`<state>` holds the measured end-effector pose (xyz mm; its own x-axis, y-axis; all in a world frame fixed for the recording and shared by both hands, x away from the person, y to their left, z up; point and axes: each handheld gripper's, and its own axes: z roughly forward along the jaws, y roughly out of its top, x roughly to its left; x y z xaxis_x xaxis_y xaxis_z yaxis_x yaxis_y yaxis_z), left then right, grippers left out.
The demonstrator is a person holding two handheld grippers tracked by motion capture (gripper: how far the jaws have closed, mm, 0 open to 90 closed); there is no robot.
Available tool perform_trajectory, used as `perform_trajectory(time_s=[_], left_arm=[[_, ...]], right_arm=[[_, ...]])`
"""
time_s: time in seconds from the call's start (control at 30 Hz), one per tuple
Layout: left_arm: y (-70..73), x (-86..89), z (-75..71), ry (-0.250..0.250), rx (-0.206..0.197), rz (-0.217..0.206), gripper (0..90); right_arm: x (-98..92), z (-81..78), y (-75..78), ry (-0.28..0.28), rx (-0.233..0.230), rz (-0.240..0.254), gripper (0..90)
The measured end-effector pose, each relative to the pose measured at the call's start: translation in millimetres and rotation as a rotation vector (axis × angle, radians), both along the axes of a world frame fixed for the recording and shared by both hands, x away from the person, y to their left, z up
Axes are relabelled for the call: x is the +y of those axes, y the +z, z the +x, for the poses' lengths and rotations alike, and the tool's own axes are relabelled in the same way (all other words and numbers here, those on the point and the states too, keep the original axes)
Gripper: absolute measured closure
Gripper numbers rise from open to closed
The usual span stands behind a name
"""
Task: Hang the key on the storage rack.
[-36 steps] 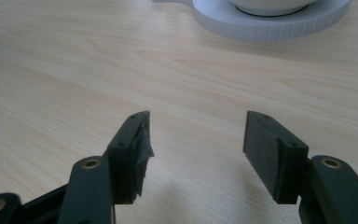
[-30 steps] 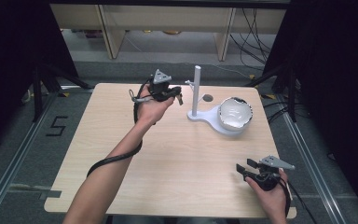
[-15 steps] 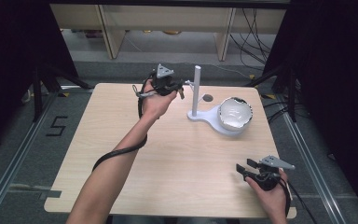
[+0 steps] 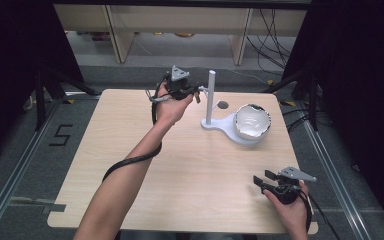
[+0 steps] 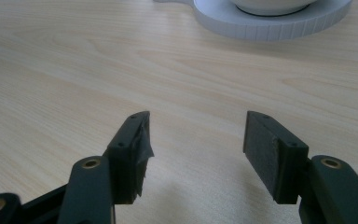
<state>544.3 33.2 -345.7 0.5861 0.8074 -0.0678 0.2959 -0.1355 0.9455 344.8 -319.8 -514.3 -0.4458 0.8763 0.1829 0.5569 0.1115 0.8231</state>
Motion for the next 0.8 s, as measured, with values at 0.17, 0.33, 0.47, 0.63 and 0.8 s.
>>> perform_trajectory(time_s=[0.17, 0.33, 0.47, 0.63, 0.8], left_arm=[[2.5, -5.4, -0.2, 0.013, 0.002, -0.008, 89.2], [3.6, -9.0, -1.1, 0.021, 0.002, -0.011, 89.1], [4.6, -10.7, -1.3, 0.018, 0.0, -0.012, 89.2], [5.5, -17.2, -2.2, 0.01, 0.001, -0.004, 89.6], [3.8, -20.6, 1.4, 0.015, 0.003, 0.0, 89.8]], right_arm=[[0.4, -0.8, 0.8, -0.002, 0.011, 0.007, 42.3], [0.5, -0.8, 1.1, -0.004, 0.016, 0.0, 42.3], [0.8, 0.0, 0.0, -0.009, 0.005, 0.0, 42.3], [1.1, 0.0, 0.0, -0.009, 0.006, -0.001, 42.4], [0.9, -0.3, 0.3, -0.002, 0.002, 0.012, 42.3]])
